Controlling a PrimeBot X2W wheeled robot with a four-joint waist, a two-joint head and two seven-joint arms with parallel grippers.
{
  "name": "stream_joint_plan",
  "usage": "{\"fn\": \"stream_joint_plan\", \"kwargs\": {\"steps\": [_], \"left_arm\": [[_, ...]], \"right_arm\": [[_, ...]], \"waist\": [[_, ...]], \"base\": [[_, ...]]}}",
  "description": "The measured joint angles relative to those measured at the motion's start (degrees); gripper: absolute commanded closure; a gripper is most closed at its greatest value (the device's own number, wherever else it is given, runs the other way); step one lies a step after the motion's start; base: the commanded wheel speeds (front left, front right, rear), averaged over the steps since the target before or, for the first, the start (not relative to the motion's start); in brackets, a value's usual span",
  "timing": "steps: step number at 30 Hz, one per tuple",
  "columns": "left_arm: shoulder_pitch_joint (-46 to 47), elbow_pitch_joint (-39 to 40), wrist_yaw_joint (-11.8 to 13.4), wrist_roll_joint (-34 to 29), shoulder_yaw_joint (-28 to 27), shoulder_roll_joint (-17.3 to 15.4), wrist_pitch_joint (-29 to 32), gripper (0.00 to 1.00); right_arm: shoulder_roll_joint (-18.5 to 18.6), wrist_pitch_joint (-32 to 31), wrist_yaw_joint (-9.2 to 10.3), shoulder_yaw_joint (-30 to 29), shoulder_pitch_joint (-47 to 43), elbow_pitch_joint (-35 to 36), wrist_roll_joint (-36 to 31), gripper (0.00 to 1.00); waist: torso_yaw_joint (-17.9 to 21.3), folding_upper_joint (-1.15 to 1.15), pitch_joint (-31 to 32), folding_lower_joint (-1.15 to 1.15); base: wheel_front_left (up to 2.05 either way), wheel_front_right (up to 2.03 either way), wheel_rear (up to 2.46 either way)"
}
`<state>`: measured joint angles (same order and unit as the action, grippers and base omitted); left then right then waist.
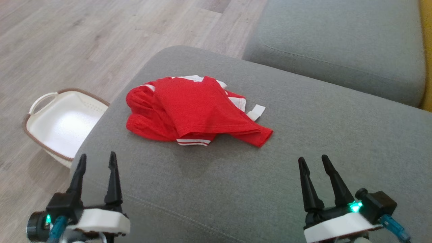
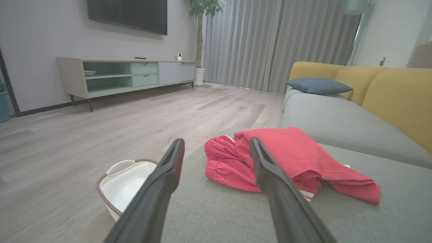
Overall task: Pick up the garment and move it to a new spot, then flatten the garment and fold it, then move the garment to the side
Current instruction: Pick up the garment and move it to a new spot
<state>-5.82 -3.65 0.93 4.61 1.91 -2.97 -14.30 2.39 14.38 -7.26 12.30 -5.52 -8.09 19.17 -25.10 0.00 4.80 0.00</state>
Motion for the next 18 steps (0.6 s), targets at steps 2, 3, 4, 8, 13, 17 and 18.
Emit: {"fn": "stream_joint_plan", "kwargs": {"steps": [2, 3, 4, 8, 13, 17, 18], "left_arm": [[0.0, 0.2, 0.0, 0.0, -0.8, 0.0, 0.0, 0.00], [0.0, 0.3, 0.0, 0.0, -0.9, 0.0, 0.0, 0.00], [0.0, 0.3, 0.0, 0.0, -0.9, 0.0, 0.0, 0.00], [0.0, 0.6, 0.0, 0.0, -0.9, 0.0, 0.0, 0.00], [0.0, 0.6, 0.0, 0.0, -1.0, 0.0, 0.0, 0.00], [0.0, 0.7, 0.1, 0.1, -1.5, 0.0, 0.0, 0.00], [0.0, 0.7, 0.2, 0.1, -1.6, 0.0, 0.0, 0.00]], "right_arm": [[0.0, 0.0, 0.00, 0.2, 0.0, -0.1, 0.0, 0.00], [0.0, 0.0, 0.00, 0.4, 0.0, -0.1, 0.0, 0.00], [0.0, 0.0, 0.00, 0.4, 0.0, -0.1, 0.0, 0.00], [0.0, 0.0, 0.00, 0.5, 0.0, -0.2, 0.4, 0.00], [0.0, 0.0, 0.00, 0.6, 0.0, -0.5, 0.4, 0.00], [0.0, 0.0, 0.00, 0.6, 0.0, -0.5, 0.4, 0.00], [0.0, 0.0, 0.00, 0.6, 0.0, -0.5, 0.4, 0.00]], "waist": [[-0.6, 0.00, 0.0, 0.00], [-0.7, 0.00, -0.1, 0.00], [-0.7, 0.00, -0.1, 0.00], [-1.0, 0.00, -0.4, 0.00], [-1.0, 0.00, -0.4, 0.00], [-0.5, 0.00, -0.6, 0.00], [-0.3, 0.00, -0.8, 0.00]], "base": [[0.00, 0.00, 0.00], [0.00, 0.00, 0.00], [0.00, 0.00, 0.00], [0.00, 0.00, 0.00], [0.00, 0.00, 0.00], [0.00, 0.00, 0.00], [0.00, 0.00, 0.00]]}}
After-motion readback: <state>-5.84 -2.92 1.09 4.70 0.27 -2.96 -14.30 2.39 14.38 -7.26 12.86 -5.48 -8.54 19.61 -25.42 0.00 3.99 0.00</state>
